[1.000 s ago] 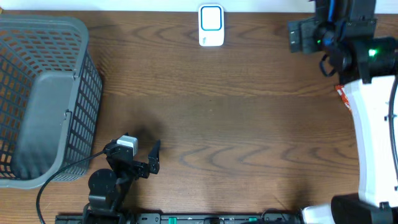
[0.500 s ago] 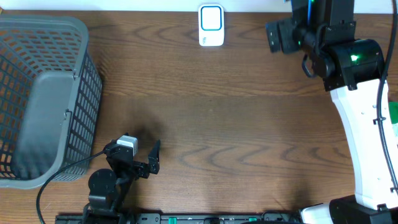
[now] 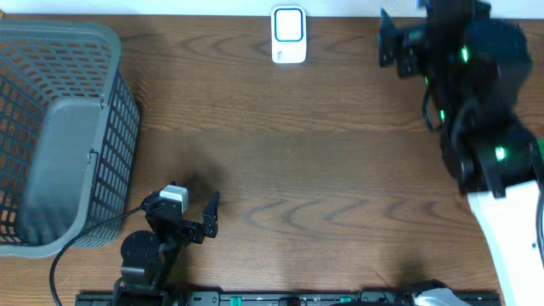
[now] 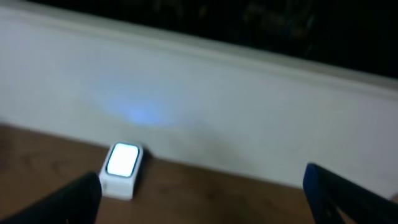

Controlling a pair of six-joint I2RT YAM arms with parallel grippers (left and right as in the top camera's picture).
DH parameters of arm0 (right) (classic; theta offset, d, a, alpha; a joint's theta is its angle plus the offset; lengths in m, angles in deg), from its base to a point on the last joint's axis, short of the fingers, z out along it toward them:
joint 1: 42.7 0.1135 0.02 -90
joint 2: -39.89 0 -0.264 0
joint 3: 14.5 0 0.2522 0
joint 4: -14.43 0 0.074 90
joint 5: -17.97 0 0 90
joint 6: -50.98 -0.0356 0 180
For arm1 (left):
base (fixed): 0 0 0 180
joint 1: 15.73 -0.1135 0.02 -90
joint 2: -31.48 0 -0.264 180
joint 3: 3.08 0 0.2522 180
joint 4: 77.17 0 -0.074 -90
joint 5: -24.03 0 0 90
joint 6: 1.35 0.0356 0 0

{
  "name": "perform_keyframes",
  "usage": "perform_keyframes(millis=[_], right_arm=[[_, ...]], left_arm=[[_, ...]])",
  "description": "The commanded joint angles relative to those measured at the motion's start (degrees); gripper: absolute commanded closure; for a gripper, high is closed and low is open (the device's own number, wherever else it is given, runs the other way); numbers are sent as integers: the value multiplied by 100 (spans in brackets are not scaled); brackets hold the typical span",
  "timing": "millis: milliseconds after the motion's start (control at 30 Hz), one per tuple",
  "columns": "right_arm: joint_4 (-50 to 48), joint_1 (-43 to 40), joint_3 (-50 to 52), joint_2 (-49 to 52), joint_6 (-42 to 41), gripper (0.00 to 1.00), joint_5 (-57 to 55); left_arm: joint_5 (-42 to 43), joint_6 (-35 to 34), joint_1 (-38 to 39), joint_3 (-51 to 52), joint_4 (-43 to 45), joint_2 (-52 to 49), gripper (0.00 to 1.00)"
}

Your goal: Scan the item barcode

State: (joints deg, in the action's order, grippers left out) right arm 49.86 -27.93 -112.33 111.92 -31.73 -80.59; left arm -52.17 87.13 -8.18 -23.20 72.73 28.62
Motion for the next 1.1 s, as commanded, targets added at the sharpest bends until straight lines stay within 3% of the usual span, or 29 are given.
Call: perform_keyframes(millis=[0,533,800,1067], right_arm=[[-420,-109,1010,-715,-107,1,-13],[-2747,-1019,5189,-4288,-1193,1,31],[-2857,-1233,6476,-5670,-1502,1,37],[-2876,-1939,7827,-7020,-2815,1,35]], left_arm=[[52,-28,-9,90,-133,28,2],[52,-28,-9,90,-133,28,2],[52,-28,-9,90,-133,28,2],[50,-28,-9,87,-133,28,2]])
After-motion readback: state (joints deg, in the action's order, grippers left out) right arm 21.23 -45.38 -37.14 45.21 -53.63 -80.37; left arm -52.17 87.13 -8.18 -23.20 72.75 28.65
